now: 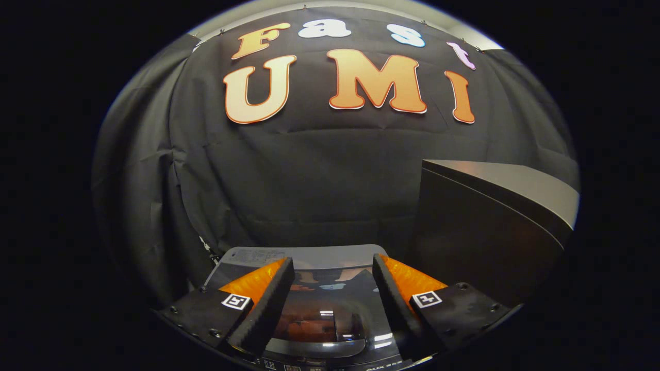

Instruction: Put the clothes into the washing machine and then close the washing machine lid.

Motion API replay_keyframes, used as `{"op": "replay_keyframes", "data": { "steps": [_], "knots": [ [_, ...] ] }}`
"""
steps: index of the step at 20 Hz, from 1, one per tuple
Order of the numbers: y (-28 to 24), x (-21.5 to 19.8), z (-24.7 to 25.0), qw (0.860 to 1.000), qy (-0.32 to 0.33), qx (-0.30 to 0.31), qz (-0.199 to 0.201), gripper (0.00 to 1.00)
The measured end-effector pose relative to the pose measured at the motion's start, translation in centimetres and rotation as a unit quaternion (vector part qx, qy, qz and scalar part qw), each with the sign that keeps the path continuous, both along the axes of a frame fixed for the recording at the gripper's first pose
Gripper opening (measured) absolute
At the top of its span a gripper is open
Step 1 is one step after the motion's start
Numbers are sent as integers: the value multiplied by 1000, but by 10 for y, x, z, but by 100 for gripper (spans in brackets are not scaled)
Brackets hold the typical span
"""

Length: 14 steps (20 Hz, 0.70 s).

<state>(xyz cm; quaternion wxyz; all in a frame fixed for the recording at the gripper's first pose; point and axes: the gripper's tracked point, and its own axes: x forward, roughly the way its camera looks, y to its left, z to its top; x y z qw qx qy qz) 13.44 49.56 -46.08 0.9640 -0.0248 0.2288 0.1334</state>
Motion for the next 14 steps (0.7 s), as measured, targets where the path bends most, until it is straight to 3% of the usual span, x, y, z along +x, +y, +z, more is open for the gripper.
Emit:
{"op": "replay_keyframes", "data": {
  "steps": [6,14],
  "knots": [
    [7,-8,15,1000,9,13,10,98],
    [-10,-24,114,997,-39,53,39,98]
  ]
}}
